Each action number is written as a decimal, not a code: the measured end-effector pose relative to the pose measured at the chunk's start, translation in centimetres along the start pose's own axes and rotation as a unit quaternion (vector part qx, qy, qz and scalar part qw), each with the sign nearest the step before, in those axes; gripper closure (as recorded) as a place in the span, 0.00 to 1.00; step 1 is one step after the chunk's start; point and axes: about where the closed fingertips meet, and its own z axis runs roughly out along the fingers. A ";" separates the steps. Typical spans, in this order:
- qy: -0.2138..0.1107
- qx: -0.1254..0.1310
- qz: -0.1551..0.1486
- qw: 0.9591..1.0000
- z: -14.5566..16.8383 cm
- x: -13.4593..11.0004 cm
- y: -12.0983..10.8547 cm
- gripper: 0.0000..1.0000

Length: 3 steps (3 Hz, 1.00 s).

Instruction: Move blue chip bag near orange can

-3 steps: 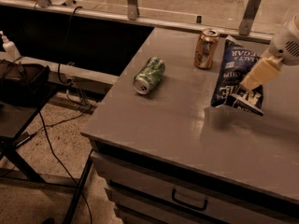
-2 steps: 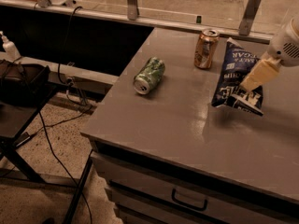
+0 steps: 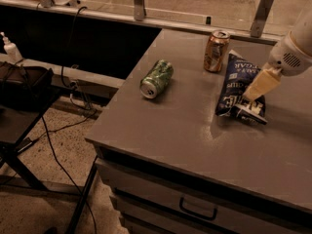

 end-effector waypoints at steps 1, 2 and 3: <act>-0.002 -0.022 -0.012 1.000 1.9 -0.3 0.1 1.00; -0.006 -0.031 -0.020 0.999 2.4 -0.7 0.3 0.75; -0.006 -0.031 -0.020 0.999 2.3 -0.7 0.3 0.52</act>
Offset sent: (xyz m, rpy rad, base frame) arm 0.0119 0.0227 -0.0265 0.0582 0.0364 0.1093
